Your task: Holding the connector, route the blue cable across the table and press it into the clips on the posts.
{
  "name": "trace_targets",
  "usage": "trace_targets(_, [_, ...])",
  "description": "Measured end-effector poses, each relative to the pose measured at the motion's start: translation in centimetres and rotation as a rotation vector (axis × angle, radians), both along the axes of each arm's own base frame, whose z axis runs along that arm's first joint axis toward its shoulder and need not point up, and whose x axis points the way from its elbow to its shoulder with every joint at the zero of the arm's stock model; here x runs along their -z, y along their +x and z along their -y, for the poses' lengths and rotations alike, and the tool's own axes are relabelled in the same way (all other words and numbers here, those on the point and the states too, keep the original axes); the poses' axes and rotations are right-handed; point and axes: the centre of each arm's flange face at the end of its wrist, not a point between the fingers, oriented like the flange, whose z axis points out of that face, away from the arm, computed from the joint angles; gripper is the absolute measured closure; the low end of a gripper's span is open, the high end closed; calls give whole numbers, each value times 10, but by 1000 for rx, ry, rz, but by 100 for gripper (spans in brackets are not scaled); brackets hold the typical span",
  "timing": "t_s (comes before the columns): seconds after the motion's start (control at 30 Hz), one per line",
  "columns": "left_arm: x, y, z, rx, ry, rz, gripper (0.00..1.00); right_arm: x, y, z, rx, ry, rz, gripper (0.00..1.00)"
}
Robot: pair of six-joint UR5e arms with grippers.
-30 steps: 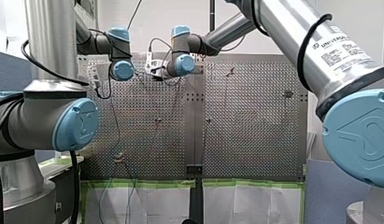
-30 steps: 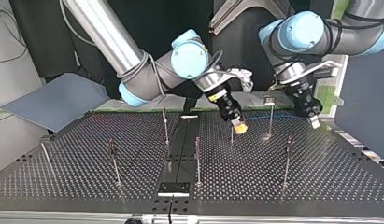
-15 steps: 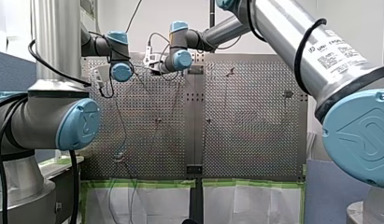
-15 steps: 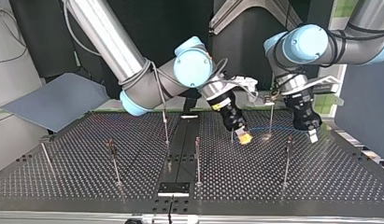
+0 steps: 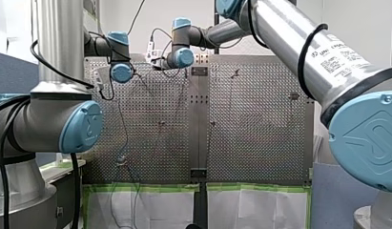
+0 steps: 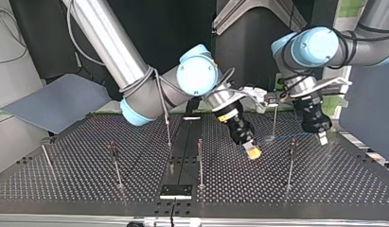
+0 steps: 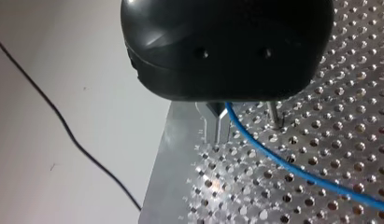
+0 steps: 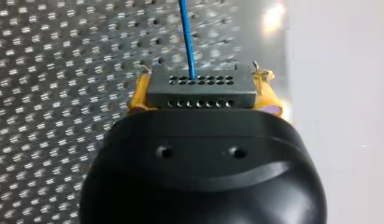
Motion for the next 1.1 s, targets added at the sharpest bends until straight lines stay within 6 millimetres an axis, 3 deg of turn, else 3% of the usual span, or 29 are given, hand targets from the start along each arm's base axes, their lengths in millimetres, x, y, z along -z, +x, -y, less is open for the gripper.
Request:
trace_targets(0.17, [-9, -8, 4, -3, -1, 7, 98, -18, 1, -1, -1, -18, 17, 100])
trace_targets(0.4, [3, -16, 11, 30, 6, -34, 98, -23, 1, -5, -1, -17, 12, 100])
trace_targets(0.87, [8, -11, 5, 49, -9, 22, 95, 10, -1, -1, 16, 16, -41, 100])
trace_targets(1.1, [25, 3, 0, 62, 7, 3, 95, 35, 2, 10, 19, 32, -67, 100])
